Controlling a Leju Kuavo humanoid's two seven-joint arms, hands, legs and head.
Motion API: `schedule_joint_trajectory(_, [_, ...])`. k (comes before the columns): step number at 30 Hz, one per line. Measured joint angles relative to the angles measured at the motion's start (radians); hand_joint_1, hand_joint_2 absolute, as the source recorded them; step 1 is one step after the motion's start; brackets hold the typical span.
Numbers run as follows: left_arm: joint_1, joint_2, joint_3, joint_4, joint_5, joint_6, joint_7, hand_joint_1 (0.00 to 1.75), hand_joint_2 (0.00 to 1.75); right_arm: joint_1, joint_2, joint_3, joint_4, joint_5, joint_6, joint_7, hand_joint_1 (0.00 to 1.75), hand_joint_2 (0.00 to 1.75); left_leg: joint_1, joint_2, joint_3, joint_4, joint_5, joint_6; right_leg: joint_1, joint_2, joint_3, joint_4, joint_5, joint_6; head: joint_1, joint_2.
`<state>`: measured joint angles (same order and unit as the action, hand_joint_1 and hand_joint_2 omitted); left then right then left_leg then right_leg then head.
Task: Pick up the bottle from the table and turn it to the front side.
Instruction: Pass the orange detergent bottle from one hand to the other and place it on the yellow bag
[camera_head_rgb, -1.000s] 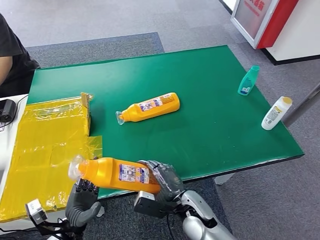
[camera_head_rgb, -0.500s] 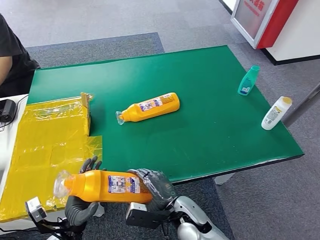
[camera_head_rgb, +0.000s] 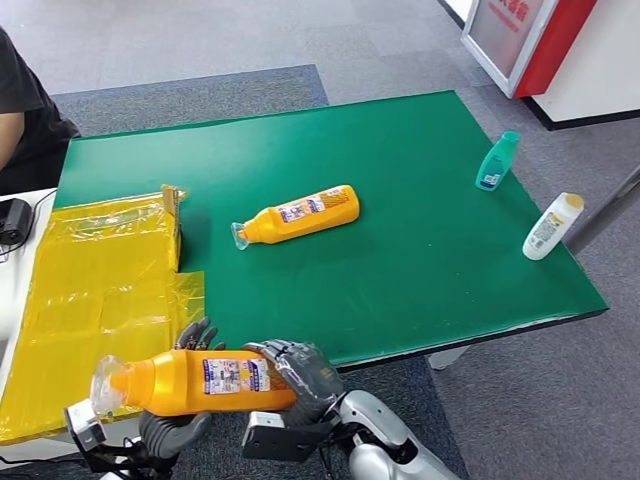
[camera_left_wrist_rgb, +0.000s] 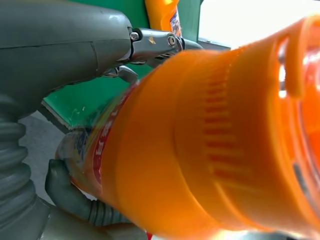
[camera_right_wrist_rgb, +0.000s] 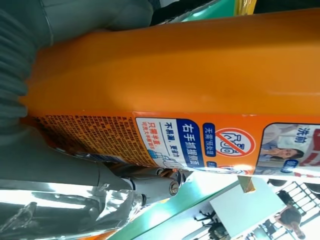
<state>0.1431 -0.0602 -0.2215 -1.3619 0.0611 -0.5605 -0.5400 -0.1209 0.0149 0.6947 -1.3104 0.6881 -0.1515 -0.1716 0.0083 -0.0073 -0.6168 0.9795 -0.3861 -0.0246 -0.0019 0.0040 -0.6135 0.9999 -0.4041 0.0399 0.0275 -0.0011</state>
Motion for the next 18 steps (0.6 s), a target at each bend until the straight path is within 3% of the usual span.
schedule_joint_trajectory(5, [0.0,0.009,-0.011,0.0,-0.015,0.014,-0.012,0.12,1.75,-0.002,0.0,0.004,0.003,0.0,0.0,0.001,1.75,1.75,0.0,0.0,0.0,0.0,0.0,0.0,0.0,0.0,0.0,0.0,0.0,0.0,0.0,0.0])
schedule_joint_trajectory(7, [0.0,0.012,-0.016,0.0,-0.018,0.017,-0.016,0.28,1.75,-0.002,0.0,0.005,0.004,0.0,0.0,0.001,1.75,1.75,0.0,0.0,0.0,0.0,0.0,0.0,0.0,0.0,0.0,0.0,0.0,0.0,0.0,0.0])
schedule_joint_trajectory(8, [0.0,0.014,-0.018,0.0,-0.018,0.017,-0.016,0.46,1.75,-0.002,0.0,0.006,0.004,0.0,0.0,0.001,1.75,1.75,0.0,0.0,0.0,0.0,0.0,0.0,0.0,0.0,0.0,0.0,0.0,0.0,0.0,0.0])
schedule_joint_trajectory(10, [0.0,0.017,-0.022,0.0,-0.018,0.018,-0.018,1.2,1.75,-0.003,0.0,0.006,0.004,0.0,0.0,0.001,1.75,1.75,0.0,0.0,0.0,0.0,0.0,0.0,0.0,0.0,0.0,0.0,0.0,0.0,0.0,0.0])
schedule_joint_trajectory(12, [0.0,0.02,-0.024,0.0,-0.023,0.023,-0.021,1.71,1.75,-0.003,0.0,0.007,0.005,0.0,0.0,0.002,1.75,1.75,0.0,0.0,0.0,0.0,0.0,0.0,0.0,0.0,0.0,0.0,0.0,0.0,0.0,0.0])
schedule_joint_trajectory(18, [0.0,0.022,-0.027,-0.002,-0.051,0.059,-0.041,1.75,1.75,-0.001,0.0,0.008,0.007,0.0,-0.005,0.002,1.75,1.75,0.0,0.0,0.0,0.0,0.0,0.0,0.0,0.0,0.0,0.0,0.0,0.0,0.0,0.0])
